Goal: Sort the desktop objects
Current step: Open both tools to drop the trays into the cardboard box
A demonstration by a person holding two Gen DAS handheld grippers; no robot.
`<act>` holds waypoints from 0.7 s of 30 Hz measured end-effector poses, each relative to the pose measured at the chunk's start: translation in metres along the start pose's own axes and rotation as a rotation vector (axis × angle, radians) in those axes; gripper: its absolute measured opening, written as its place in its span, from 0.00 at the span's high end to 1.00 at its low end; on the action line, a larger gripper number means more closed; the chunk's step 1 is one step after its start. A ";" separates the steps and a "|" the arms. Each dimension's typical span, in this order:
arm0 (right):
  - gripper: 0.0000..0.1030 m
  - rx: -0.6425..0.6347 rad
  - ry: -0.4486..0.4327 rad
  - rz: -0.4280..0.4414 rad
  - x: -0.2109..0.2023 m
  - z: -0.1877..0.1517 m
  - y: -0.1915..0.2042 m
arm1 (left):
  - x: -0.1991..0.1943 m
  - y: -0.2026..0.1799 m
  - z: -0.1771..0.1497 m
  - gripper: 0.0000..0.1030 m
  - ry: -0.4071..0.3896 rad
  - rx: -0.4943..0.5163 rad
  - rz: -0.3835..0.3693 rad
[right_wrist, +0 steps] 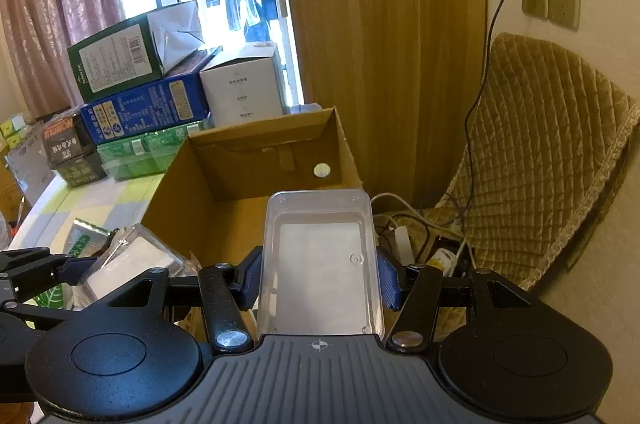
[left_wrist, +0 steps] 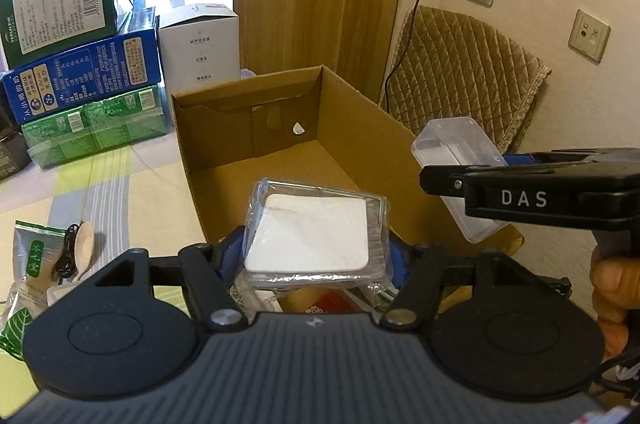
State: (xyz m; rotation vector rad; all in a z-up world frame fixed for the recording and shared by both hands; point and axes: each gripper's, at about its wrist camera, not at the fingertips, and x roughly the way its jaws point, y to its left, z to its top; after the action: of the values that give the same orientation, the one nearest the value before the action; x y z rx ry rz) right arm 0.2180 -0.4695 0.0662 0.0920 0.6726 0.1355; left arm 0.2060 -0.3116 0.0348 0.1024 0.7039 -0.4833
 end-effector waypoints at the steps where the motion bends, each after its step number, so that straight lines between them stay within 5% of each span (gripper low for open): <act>1: 0.48 0.001 0.002 0.000 0.001 0.000 0.000 | 0.002 0.000 0.000 0.37 0.003 0.003 -0.006; 4: 0.48 0.001 0.006 -0.001 0.003 -0.001 0.000 | 0.005 0.000 0.001 0.28 0.006 0.005 -0.015; 21: 0.48 -0.028 0.007 0.023 0.002 0.000 0.022 | -0.027 0.016 -0.008 0.28 -0.022 -0.002 0.029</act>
State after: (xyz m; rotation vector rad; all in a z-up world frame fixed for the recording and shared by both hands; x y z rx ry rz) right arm 0.2174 -0.4478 0.0678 0.0726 0.6767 0.1673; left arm 0.1908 -0.2848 0.0446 0.1049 0.6802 -0.4558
